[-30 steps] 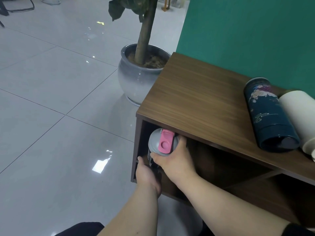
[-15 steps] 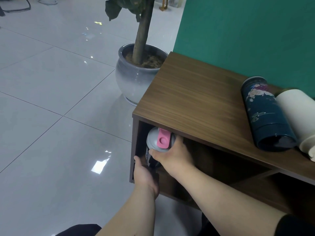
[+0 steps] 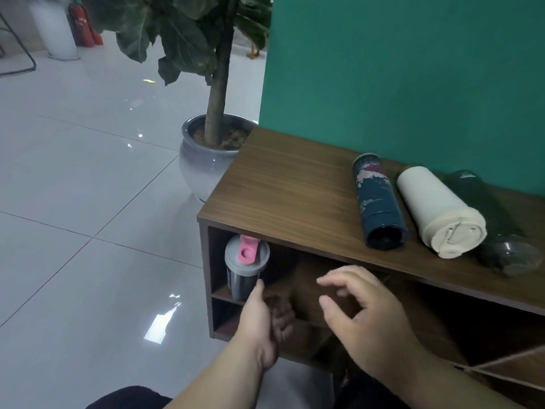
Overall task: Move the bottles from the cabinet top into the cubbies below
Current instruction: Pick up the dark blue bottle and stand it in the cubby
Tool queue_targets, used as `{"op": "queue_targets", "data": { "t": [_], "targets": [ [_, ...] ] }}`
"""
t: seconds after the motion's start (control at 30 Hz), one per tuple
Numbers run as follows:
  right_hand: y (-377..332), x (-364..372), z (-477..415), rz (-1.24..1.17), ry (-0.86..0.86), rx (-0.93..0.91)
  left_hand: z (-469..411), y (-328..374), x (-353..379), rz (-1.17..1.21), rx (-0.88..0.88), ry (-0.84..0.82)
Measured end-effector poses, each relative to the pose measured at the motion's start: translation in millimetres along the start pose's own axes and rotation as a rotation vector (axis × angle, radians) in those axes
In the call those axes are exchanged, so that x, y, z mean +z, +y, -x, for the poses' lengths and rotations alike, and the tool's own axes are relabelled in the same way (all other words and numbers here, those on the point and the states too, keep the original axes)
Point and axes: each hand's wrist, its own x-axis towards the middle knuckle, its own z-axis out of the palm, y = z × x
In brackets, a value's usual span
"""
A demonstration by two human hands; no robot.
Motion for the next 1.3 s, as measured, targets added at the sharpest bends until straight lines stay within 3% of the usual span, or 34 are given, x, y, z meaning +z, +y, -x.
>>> {"op": "queue_targets", "data": {
  "t": [0.07, 0.13, 0.27, 0.4, 0.53, 0.73, 0.8, 0.93, 1.03, 1.3],
  "targets": [
    [-2.7, -31.8, -14.6, 0.140, 0.157, -0.038, 14.9, 3.5, 9.1, -0.027, 0.031, -0.013],
    [2.6, -51.2, -38.5, 0.279, 0.230, 0.078, 29.9, 4.9, 14.6, -0.003, 0.062, -0.026],
    [17.4, -54.9, -79.0, 0.481, 0.101, 0.380, 50.4, -6.5, 18.2, 0.023, 0.106, -0.037],
    [14.8, -46.3, -84.2, 0.523, 0.056, 0.451, 65.6, -17.4, 18.9, 0.002, 0.111, -0.092],
    [-9.8, -56.3, -52.1, 0.413, 0.080, 0.345, 70.8, -18.2, 14.7, 0.024, 0.136, -0.115],
    [-65.7, -90.5, 27.9, 0.042, 0.254, 0.117, 63.3, -16.1, 10.0, 0.046, 0.192, -0.032],
    [-73.3, -94.2, 42.1, -0.008, 0.225, 0.091, 62.3, -19.7, 12.0, 0.054, 0.202, -0.027],
    [-63.0, -76.6, 48.0, 0.021, 0.036, 0.107, 60.3, -34.0, 15.9, 0.095, 0.187, -0.045],
    [-43.8, -54.0, 42.4, 0.047, -0.056, 0.163, 50.8, -46.8, 16.2, 0.149, 0.151, 0.053],
    [22.7, 28.2, 35.1, -0.096, -0.108, 0.398, -8.0, -66.9, 0.8, 0.129, -0.033, 0.119]
  ]
}}
